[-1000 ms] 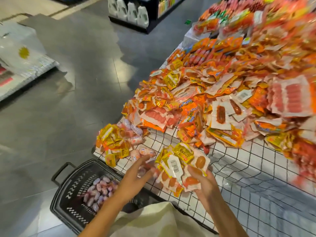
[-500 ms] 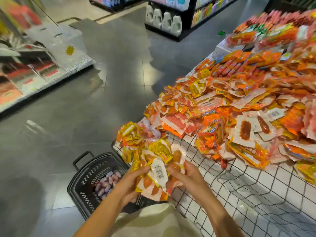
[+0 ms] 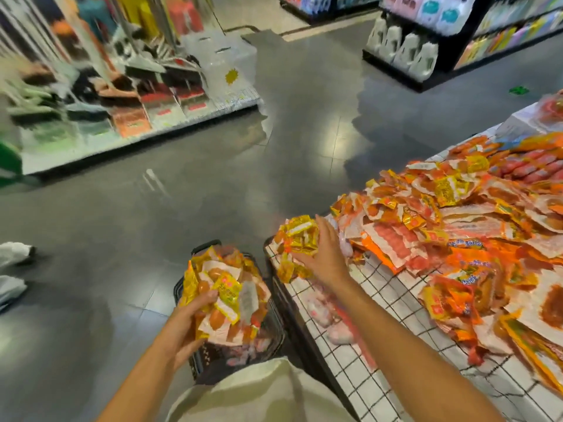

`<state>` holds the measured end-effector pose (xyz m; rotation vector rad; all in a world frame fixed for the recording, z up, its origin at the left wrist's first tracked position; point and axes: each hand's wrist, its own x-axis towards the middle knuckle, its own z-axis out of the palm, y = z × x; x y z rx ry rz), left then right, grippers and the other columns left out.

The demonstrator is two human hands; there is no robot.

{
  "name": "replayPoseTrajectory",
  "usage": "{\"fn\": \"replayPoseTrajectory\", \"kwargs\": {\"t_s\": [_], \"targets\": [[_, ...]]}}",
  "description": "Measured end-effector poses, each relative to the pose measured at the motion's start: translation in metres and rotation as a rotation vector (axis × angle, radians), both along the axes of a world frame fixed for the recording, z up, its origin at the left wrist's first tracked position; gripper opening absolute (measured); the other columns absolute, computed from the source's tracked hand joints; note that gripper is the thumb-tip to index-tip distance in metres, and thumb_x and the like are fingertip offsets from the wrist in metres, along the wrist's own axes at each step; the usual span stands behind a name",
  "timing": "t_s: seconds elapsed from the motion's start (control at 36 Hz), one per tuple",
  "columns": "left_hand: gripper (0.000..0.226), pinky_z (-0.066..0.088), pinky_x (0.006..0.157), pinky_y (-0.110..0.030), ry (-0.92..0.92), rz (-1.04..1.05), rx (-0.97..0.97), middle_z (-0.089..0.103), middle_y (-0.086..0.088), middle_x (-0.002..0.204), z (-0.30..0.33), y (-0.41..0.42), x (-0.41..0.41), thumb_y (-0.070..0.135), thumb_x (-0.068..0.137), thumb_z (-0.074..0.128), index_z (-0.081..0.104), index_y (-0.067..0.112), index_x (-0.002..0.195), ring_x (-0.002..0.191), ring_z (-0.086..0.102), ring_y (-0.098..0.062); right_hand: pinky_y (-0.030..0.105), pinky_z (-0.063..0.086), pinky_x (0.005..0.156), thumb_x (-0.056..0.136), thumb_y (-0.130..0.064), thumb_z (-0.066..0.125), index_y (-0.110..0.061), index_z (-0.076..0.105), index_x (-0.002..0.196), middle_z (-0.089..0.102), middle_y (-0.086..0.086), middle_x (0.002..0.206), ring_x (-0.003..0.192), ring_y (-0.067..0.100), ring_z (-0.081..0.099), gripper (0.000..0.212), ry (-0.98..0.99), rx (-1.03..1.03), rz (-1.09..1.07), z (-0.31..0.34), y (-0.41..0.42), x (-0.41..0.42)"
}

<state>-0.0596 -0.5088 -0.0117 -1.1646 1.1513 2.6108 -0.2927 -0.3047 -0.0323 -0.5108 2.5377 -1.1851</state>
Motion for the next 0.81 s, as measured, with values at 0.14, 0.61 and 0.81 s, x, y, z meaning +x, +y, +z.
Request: {"fn": "replayPoseTrajectory", "kwargs": {"t_s": [0.14, 0.61, 0.81], "targets": [[0.084, 0.056, 0.09, -0.058, 0.002, 0.019, -0.047, 0.068, -0.018, 0.127, 0.0, -0.008, 0.009, 0.031, 0.055, 0.095, 0.061, 0.019, 0.131, 0.113, 0.067, -0.041, 0.044, 0.014, 0.127, 0.068, -0.059, 0.085, -0.018, 0.004, 0.162, 0.011, 0.004, 0.169, 0.156, 0.027, 0.009, 0.131, 0.161, 0.398, 0.204, -0.017, -0.028, -0.016], [0.097, 0.057, 0.087, -0.057, -0.016, -0.12, 0.0, 0.067, -0.02, 0.127, -0.015, -0.022, -0.006, 0.028, 0.053, 0.098, 0.053, 0.017, 0.138, 0.113, 0.066, -0.043, 0.041, 0.041, 0.11, 0.091, -0.027, 0.071, -0.019, 0.052, 0.137, 0.038, 0.0, 0.155, 0.146, 0.026, 0.031, 0.05, 0.32, 0.477, 0.075, -0.046, -0.003, -0.004], [0.098, 0.058, 0.084, -0.055, -0.02, -0.165, 0.025, 0.068, -0.02, 0.126, -0.018, -0.026, -0.016, 0.026, 0.051, 0.099, 0.053, 0.018, 0.137, 0.113, 0.066, -0.042, 0.04, 0.051, 0.099, 0.096, -0.03, 0.068, -0.035, 0.036, 0.15, 0.056, 0.0, 0.141, 0.123, 0.022, 0.055, 0.063, 0.04, 0.069, -0.27, -0.031, 0.007, 0.013]]}}
